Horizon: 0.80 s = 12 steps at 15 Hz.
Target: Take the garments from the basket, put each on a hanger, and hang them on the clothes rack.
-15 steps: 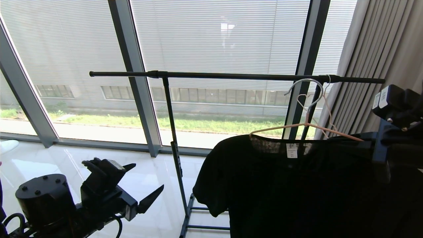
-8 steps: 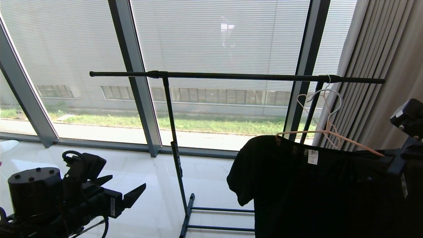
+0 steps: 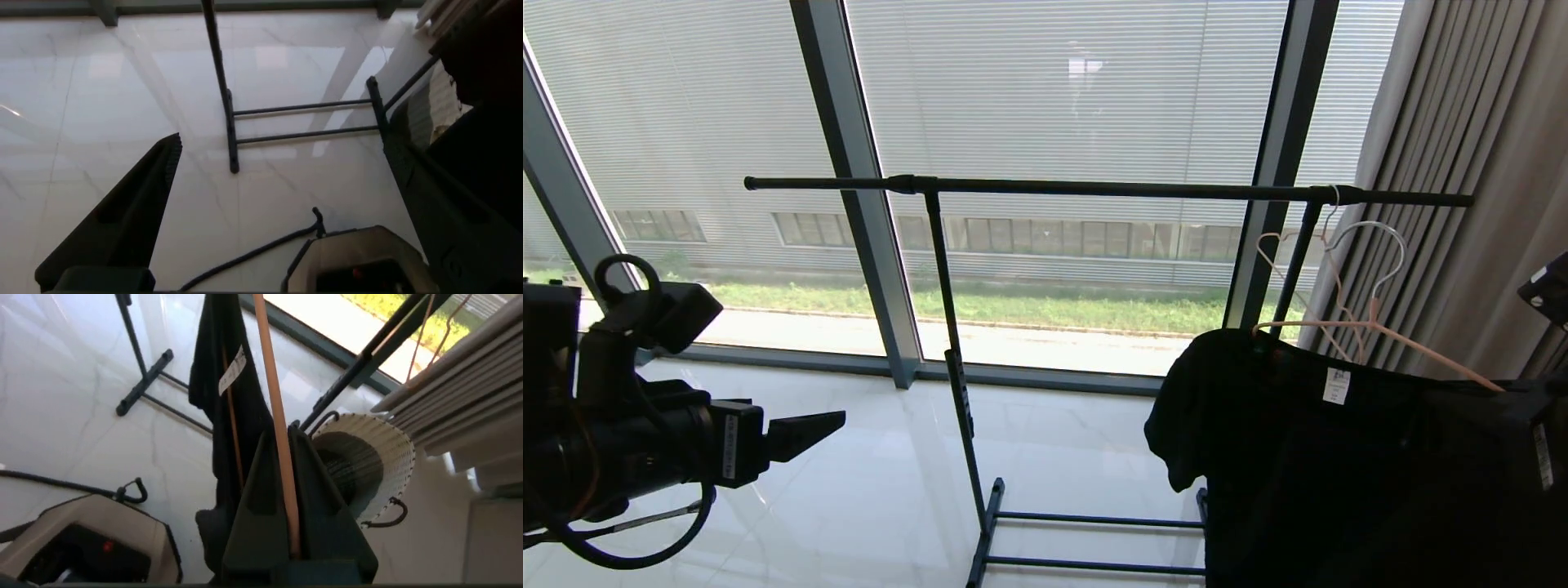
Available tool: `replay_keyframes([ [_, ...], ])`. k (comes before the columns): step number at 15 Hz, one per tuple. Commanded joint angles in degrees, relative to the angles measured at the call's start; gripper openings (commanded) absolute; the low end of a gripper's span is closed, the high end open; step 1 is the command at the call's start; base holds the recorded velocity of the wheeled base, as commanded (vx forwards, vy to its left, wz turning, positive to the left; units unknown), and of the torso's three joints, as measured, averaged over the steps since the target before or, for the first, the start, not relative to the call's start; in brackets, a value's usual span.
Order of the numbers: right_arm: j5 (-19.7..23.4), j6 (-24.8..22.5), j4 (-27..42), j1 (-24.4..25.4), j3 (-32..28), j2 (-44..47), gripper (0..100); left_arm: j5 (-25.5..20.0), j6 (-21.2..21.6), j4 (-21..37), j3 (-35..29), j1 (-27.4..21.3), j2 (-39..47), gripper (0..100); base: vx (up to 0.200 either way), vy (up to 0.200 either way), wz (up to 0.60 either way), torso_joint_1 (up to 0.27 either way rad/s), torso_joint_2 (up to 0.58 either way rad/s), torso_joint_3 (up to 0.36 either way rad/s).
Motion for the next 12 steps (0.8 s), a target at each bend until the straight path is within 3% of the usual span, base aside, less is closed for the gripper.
replay_keyframes([
  [1, -0.5, 1.4, 0.2, 0.0, 0.0, 0.3, 0, -0.1, -0.3, 1.3, -1.1, -0.1, -7.1, 100, 0.000, 0.000, 0.00, 0.000, 0.00, 0.000],
  [6, -5.1, 13.4, 3.9, 0.1, -0.6, 3.5, 0, 0.4, -0.4, 1.1, 3.2, 1.3, -11.3, 100, 0.000, 0.000, 0.00, 0.000, 0.00, 0.000],
  [8, -6.4, 18.3, 3.9, 0.1, -2.4, 7.1, 0, 3.3, -0.3, 1.1, 3.4, 1.4, -11.2, 100, 0.000, 0.000, 0.00, 0.000, 0.00, 0.000],
  [9, -9.5, 21.1, 3.7, 0.1, -4.8, 10.4, 0, 4.6, -0.3, 1.1, 3.5, 1.4, -11.3, 100, 0.000, 0.000, 0.00, 0.000, 0.00, 0.000],
  [12, -13.9, 22.4, 2.4, 1.9, -8.1, 14.2, 0, 4.6, -0.2, 1.1, 3.7, 1.4, -11.4, 100, 0.000, 0.000, 0.00, 0.000, 0.00, 0.000],
])
